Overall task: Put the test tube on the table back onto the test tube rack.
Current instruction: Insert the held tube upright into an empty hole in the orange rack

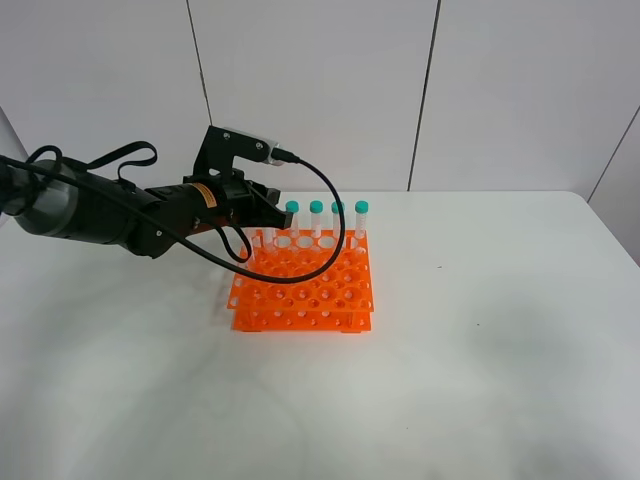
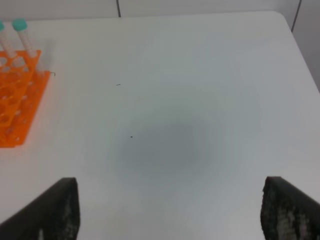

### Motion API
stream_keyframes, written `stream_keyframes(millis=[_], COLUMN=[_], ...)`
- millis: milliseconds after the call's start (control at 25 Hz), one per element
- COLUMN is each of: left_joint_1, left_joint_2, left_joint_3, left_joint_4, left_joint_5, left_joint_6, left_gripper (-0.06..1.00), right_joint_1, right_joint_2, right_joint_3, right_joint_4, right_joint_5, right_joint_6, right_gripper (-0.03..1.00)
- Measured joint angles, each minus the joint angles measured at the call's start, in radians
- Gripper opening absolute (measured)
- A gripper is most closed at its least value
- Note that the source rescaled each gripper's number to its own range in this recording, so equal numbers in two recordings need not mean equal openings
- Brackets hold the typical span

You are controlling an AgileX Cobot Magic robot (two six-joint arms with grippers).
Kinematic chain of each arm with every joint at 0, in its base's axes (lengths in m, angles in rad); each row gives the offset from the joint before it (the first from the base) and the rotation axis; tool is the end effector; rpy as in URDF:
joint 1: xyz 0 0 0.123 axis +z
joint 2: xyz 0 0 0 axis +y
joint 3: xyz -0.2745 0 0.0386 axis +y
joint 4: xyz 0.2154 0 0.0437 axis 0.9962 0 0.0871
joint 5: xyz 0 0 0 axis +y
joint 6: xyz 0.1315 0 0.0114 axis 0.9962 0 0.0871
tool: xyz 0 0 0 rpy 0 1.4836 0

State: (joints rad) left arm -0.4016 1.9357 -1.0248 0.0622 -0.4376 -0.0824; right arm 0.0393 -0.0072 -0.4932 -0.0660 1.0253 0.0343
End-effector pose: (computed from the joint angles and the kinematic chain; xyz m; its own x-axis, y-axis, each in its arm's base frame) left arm 0.3878 -0.1684 0.1724 -0.3579 0.1237 -0.9255 0.4040 0.9141 -0.0341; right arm 0.0129 -0.0069 0.2455 -0.4227 -0.0166 -0.9061 0.0118 0.9996 -0.0238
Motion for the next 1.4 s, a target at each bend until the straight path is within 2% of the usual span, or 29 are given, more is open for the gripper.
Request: stream_keyframes(millis=[280,1400], left_joint_1=[0.002,0.003], left_joint_2=[0.000,0.013], left_joint_3=[0.037,0.023], left_joint_4=[0.000,0.020], left_joint_5=[-0.018,0.000], left_joint_6=[-0.058,-0.041], left_gripper=[0.00,0.00], right_joint_1=[0.000,0.000], right_joint_2=[0.000,0.000], right_joint_3=[0.000,0.000], right_joint_4=[0.000,0.001], right_joint_5=[0.000,0.000], right_joint_6=[0.000,0.000], right_gripper=[0.88,0.88])
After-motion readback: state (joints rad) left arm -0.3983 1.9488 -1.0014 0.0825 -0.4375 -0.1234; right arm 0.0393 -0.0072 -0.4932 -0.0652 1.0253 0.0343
